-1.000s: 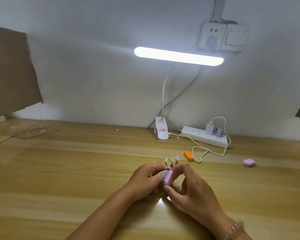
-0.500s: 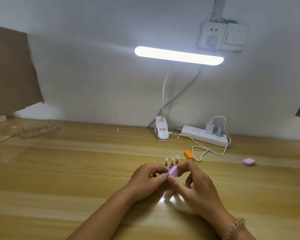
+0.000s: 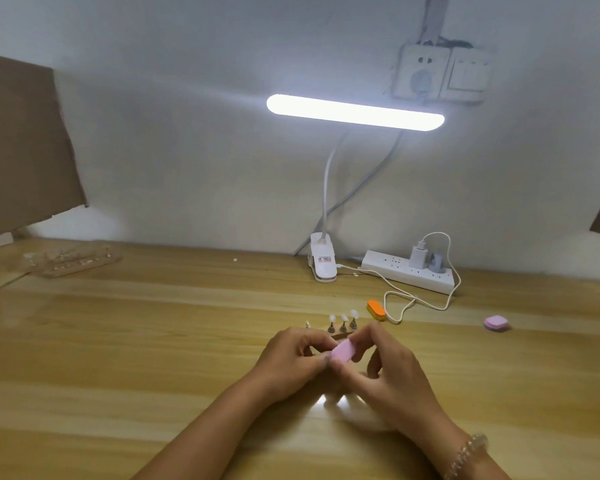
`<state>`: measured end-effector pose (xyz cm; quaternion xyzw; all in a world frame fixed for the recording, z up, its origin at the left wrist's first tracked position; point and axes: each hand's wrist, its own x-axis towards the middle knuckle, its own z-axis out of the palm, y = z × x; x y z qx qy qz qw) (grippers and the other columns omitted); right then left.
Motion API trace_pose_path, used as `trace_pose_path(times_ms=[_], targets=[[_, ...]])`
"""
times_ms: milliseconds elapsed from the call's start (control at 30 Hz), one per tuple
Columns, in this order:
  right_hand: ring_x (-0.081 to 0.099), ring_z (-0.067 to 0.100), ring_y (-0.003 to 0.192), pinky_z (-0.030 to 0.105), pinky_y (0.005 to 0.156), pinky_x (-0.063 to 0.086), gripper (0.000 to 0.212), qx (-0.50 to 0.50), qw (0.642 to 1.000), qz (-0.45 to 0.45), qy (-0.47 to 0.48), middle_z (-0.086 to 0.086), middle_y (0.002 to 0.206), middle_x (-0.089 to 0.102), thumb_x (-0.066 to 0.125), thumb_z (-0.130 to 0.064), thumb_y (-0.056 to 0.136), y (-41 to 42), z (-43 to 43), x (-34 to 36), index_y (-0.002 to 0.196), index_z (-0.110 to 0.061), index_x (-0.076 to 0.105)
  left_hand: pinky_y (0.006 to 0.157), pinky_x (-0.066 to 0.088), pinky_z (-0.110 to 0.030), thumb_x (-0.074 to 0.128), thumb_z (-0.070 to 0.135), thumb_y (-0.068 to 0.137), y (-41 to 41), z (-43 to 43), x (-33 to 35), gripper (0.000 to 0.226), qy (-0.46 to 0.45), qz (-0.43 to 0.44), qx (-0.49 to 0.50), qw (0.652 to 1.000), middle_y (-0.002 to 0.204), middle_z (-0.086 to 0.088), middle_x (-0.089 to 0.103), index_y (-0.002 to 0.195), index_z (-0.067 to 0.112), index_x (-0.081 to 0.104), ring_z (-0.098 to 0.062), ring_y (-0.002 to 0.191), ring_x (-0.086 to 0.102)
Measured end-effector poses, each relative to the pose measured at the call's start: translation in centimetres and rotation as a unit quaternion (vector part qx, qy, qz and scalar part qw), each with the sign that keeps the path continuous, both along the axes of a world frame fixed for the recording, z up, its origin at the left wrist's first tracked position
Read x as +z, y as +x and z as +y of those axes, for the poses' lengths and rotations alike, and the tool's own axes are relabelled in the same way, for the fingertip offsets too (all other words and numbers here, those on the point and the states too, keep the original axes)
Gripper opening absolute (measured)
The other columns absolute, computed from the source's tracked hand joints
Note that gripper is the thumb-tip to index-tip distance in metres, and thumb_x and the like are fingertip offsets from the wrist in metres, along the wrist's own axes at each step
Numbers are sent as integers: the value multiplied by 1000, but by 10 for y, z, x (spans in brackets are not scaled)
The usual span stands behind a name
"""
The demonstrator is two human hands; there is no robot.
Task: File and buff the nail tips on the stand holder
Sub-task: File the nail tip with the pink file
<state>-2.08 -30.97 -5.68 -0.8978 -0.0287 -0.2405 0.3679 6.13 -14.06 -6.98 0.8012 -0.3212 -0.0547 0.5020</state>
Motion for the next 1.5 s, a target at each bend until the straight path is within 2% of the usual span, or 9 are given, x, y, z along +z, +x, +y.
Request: trace_pose_path(times_ms=[200, 333, 433, 533, 733, 833, 1133, 1400, 1500], targets=[[57, 11, 58, 33, 61, 51, 33, 9, 1000, 11, 19, -17, 89, 67, 69, -58, 71, -1, -2, 0, 84, -31, 57, 66, 54, -39, 64, 35, 86, 0, 1, -2, 16, -11, 8, 2, 1000, 89, 9, 74, 95, 33, 78, -8, 63, 56], [53, 11, 58, 36, 65, 50, 25, -85, 991, -34, 96, -13, 87, 68, 75, -44, 75, 2, -10, 3, 88, -31, 58, 72, 58, -46, 64, 32, 93, 0, 1, -1, 11, -28, 15, 4, 999, 94, 12, 75, 92, 35, 75, -10, 83, 69], [55, 11, 60, 32, 62, 49, 27, -41, 997, -26, 53, -15, 89, 67, 73, -46, 75, -2, -5, 1, 90, -32, 56, 75, 58, -50, 63, 27, 93, 0, -1, -1, 13, -10, 0, 10, 1000, 92, 14, 73, 92, 35, 73, -11, 81, 68], [58, 5, 63, 25, 58, 45, 30, -10, 1000, -1, -26, -18, 91, 64, 70, -54, 73, -2, 4, 0, 89, -34, 53, 72, 57, -46, 56, 28, 85, 1, 0, -1, 23, 21, -21, 15, 999, 91, 13, 71, 96, 36, 74, -7, 66, 57], [56, 3, 67, 19, 56, 41, 32, -3, 997, -1, -81, -18, 89, 61, 70, -54, 71, -3, 2, -2, 88, -34, 50, 73, 53, -43, 60, 26, 88, 2, 0, -1, 22, 27, -18, 13, 999, 93, 9, 75, 100, 33, 77, -9, 65, 54], [55, 3, 65, 14, 54, 38, 30, -29, 999, -9, -34, -16, 87, 62, 77, -45, 72, -1, -1, 0, 84, -33, 52, 72, 52, -42, 64, 22, 93, 3, 0, -2, 18, 26, -18, 22, 999, 89, 11, 74, 99, 33, 77, -7, 62, 52], [55, 0, 65, 19, 55, 39, 30, -17, 998, -1, -68, -18, 88, 63, 76, -44, 71, -3, 0, 0, 84, -34, 51, 68, 44, -30, 64, 21, 94, 2, 1, -2, 19, 34, -26, 23, 999, 88, 16, 73, 100, 33, 77, 2, 58, 47], [57, 1, 65, 24, 58, 45, 30, -7, 997, 22, -73, -22, 90, 65, 69, -53, 69, -4, 1, 0, 85, -34, 53, 73, 52, -37, 63, 22, 94, 1, 1, 0, 16, 20, -13, 29, 999, 88, 13, 73, 97, 30, 76, -3, 67, 55], [56, 6, 63, 26, 58, 44, 24, -54, 998, -20, 21, -19, 87, 66, 77, -38, 74, -1, -6, 1, 85, -34, 56, 66, 49, -30, 62, 19, 97, 0, 0, 1, 17, 0, -3, 30, 1000, 86, 15, 74, 94, 30, 75, 1, 71, 61]])
